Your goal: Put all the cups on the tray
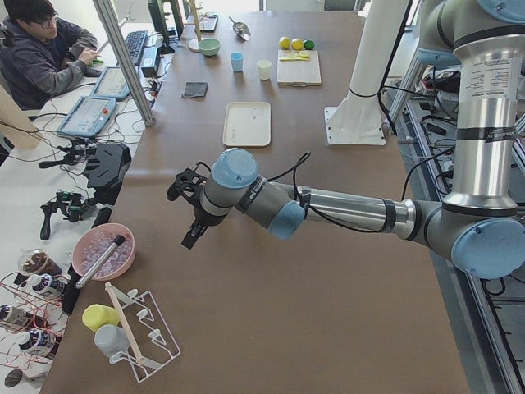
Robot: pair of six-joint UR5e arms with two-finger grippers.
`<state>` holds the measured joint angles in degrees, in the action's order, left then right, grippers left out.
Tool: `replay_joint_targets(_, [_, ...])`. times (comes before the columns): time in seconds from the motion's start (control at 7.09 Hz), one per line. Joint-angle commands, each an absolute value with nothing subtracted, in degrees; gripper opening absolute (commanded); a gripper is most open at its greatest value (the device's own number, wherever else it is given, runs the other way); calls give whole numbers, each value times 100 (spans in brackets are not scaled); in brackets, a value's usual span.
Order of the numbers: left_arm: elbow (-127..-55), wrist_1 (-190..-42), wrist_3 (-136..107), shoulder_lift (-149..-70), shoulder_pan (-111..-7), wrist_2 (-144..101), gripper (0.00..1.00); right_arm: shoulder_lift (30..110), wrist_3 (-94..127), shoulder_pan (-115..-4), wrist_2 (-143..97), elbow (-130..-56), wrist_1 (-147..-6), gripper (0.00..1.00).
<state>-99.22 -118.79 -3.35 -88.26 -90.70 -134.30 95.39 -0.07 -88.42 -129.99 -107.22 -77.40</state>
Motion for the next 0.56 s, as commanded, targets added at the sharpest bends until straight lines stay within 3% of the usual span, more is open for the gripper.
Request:
replay_joint_targets(0.0, [-9862, -12015, -527, -9059, -8486, -13404, 99, 9300, 2222, -8257, -12938, -10731, -7717, 100])
replay_joint_targets(0.42, [-9704, -12041, -2079, -9482, -7587, -13395, 99, 8598, 3825, -7132, -12692, -10731, -7734, 100])
